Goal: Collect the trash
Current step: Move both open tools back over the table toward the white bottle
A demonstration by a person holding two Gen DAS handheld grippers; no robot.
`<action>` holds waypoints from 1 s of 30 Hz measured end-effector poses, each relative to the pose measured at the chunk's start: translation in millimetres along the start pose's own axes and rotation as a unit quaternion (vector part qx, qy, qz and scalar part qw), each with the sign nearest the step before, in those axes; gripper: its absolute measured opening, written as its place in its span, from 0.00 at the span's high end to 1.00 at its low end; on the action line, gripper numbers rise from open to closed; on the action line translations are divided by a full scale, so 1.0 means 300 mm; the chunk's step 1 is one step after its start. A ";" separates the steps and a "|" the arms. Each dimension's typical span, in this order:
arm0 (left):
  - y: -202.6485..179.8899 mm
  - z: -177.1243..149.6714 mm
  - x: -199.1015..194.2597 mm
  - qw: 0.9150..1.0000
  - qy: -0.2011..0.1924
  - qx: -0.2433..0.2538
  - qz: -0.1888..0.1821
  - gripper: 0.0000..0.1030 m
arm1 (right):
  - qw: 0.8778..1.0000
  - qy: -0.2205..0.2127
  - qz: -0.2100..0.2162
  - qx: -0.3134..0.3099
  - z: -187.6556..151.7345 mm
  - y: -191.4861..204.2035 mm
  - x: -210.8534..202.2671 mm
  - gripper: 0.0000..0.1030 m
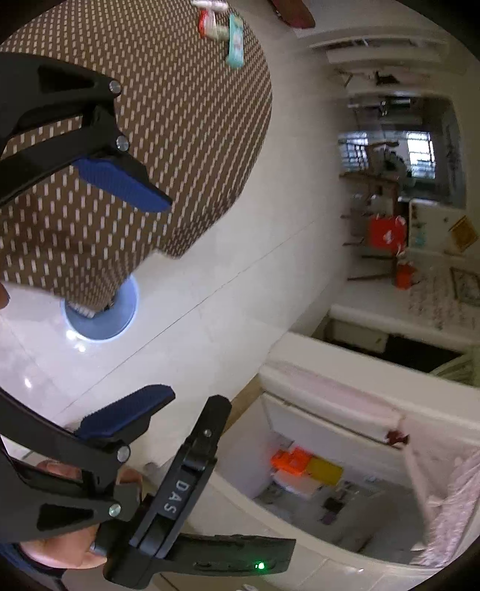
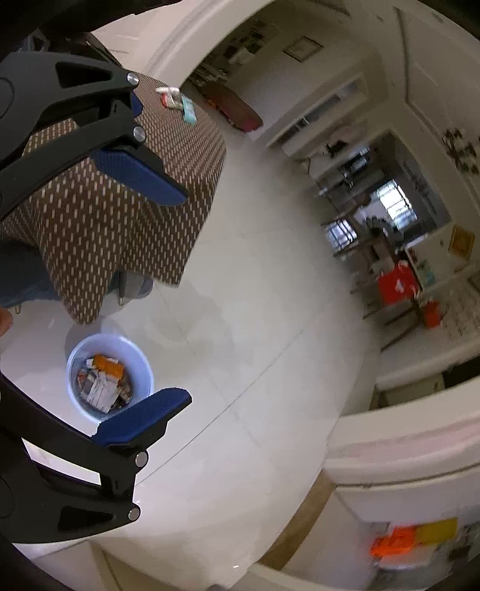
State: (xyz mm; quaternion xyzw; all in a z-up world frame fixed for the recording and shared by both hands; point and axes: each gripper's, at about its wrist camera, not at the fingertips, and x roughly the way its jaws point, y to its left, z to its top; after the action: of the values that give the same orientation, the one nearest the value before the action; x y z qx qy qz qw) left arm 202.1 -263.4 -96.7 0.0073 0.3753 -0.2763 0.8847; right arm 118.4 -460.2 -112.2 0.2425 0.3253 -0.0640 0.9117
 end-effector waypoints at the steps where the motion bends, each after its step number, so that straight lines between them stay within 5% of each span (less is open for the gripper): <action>1: 0.023 0.002 -0.019 1.000 -0.005 -0.003 0.002 0.10 | 1.000 -0.002 0.009 -0.010 0.000 0.050 0.000 0.06; 9: 0.328 0.009 -0.218 0.995 -0.062 -0.038 0.061 0.10 | 0.993 0.010 0.065 -0.096 0.004 0.401 0.083 0.06; 13: 0.559 0.006 -0.288 0.987 -0.078 -0.072 0.122 0.10 | 0.983 0.028 0.097 -0.153 -0.020 0.605 0.201 0.06; 22: 1.063 0.028 -0.303 0.959 -0.064 -0.157 0.226 0.10 | 0.951 0.096 0.150 -0.252 -0.097 1.013 0.541 0.06; 30: 1.328 0.081 -0.151 0.954 -0.010 -0.165 0.252 0.10 | 0.925 0.148 0.163 -0.310 -0.126 1.246 0.836 0.06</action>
State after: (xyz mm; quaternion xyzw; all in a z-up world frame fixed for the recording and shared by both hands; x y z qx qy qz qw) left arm 389.5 90.8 -126.5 -0.0470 0.3926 0.0210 0.9183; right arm 395.5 -104.7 -144.4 0.0038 0.4157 0.2267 0.8808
